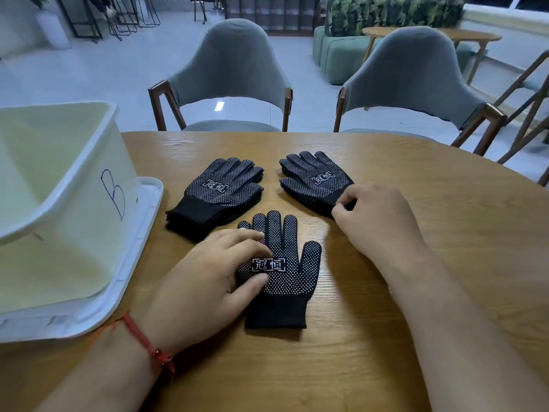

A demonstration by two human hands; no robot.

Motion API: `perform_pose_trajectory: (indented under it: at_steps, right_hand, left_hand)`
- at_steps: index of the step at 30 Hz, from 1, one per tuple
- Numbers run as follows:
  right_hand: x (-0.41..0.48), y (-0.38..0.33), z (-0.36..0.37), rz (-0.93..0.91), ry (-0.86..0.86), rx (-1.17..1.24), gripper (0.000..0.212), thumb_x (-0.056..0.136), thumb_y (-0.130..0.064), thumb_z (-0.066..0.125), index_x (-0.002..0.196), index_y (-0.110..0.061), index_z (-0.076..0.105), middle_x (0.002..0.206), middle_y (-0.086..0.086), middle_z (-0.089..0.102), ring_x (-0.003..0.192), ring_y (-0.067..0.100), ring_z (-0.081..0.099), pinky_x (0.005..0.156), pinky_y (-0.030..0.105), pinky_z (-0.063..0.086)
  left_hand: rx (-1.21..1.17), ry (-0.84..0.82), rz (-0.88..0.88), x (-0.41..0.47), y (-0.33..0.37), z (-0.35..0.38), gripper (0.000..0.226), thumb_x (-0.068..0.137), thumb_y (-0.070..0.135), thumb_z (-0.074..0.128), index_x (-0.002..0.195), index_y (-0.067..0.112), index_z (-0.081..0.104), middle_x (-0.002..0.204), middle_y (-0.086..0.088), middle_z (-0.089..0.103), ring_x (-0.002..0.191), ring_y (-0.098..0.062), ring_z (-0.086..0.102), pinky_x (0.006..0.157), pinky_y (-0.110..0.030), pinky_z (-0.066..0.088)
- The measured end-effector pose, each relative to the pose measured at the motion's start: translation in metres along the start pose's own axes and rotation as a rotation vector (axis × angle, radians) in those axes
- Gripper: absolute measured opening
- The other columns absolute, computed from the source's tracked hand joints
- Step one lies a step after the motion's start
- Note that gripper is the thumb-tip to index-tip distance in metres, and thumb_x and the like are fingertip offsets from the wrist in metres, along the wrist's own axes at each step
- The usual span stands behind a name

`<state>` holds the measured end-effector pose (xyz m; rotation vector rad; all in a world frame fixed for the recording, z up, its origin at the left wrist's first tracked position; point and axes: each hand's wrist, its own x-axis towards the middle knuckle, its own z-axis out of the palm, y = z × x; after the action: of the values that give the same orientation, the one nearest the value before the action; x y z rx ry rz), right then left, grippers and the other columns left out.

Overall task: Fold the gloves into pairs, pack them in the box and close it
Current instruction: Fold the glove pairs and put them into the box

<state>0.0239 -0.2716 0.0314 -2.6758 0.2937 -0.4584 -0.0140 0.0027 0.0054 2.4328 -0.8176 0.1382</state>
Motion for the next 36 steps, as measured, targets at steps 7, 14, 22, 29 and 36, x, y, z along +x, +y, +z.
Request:
perform_pose_trajectory:
  at_steps: [7,14,22,29,36]
  right_hand:
    - [-0.003,-0.008,-0.009,0.019,0.099,0.152,0.015,0.097,-0.028,0.054,0.093,-0.017,0.064,0.082,-0.001,0.06,0.081,0.028,0.052,0.07,0.034,0.033]
    - [-0.011,-0.032,-0.044,0.058,0.092,0.537,0.012,0.103,-0.025,0.048,0.099,-0.025,0.06,0.074,-0.002,0.067,0.071,0.022,0.066,0.058,0.032,0.047]
    - [-0.018,-0.061,-0.059,0.0,-0.399,1.365,0.024,0.111,-0.008,0.049,0.105,-0.018,0.07,0.089,0.003,0.075,0.069,0.016,0.067,0.061,0.024,0.055]
    - [-0.016,-0.086,-0.053,-0.18,-0.414,1.376,0.029,0.11,-0.008,0.052,0.123,-0.028,0.07,0.122,-0.001,0.079,0.115,0.015,0.071,0.113,0.045,0.048]
    - [-0.023,-0.07,-0.034,-0.102,-0.394,1.348,0.038,0.103,0.004,0.057,0.126,-0.025,0.067,0.122,-0.003,0.078,0.111,0.013,0.069,0.109,0.045,0.051]
  left_hand:
    - [0.129,-0.074,0.011,0.001,0.008,0.005,0.063,0.081,0.086,0.053,0.127,0.045,0.062,0.137,0.029,0.05,0.134,0.002,0.044,0.115,-0.031,0.038]
    - [0.116,-0.084,-0.045,-0.003,0.0,0.006,0.086,0.076,0.094,0.051,0.147,0.044,0.049,0.16,0.024,0.038,0.152,-0.001,0.029,0.126,-0.027,0.02]
    - [0.126,-0.113,-0.051,-0.002,-0.002,0.01,0.091,0.076,0.096,0.045,0.151,0.045,0.044,0.164,0.026,0.03,0.155,0.002,0.018,0.13,-0.04,0.017]
    - [0.104,-0.105,-0.031,-0.001,-0.003,0.007,0.085,0.081,0.09,0.053,0.151,0.043,0.045,0.154,0.025,0.041,0.149,-0.002,0.033,0.126,-0.045,0.027]
    - [0.114,-0.115,-0.087,-0.001,-0.002,0.009,0.085,0.076,0.096,0.045,0.149,0.053,0.039,0.164,0.033,0.022,0.154,0.01,0.009,0.131,-0.034,0.008]
